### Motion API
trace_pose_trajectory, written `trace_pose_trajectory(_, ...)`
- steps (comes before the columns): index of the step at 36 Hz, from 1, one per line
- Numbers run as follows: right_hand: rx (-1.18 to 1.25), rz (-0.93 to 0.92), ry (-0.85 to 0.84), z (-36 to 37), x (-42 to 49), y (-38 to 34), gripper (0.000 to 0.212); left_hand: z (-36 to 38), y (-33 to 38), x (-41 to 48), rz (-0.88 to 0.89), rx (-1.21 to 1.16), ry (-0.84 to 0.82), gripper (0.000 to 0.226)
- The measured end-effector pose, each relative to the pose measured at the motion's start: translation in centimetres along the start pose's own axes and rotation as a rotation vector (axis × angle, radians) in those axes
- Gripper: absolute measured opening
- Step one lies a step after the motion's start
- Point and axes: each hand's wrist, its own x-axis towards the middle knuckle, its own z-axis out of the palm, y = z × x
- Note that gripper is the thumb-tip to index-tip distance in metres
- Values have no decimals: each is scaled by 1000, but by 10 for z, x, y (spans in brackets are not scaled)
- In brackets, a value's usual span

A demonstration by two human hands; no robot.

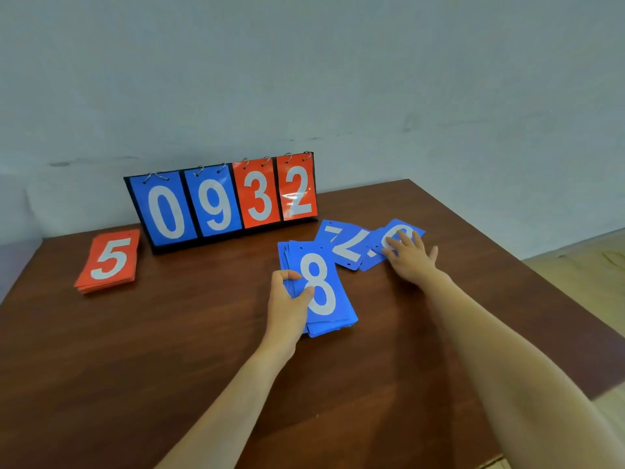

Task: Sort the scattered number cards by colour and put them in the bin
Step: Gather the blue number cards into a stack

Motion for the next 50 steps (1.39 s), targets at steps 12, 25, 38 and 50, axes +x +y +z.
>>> trace_pose_trajectory(12,-51,182,101,10,-56,16,78,-11,-9,-32,23,62,0,21)
trace_pose_trajectory(25,-98,116,53,35,-226,-63,65,-69,-20,-119,26,79,43,21)
trace_pose_trajectory(38,-152,-117,-82,52,-299,-130,49,-119,-21,-157,35,54,103,23)
trace_pose_trajectory(50,-131,-71,-354,3,-254,-104,75,-142,-28,-163,-24,-16,147,23)
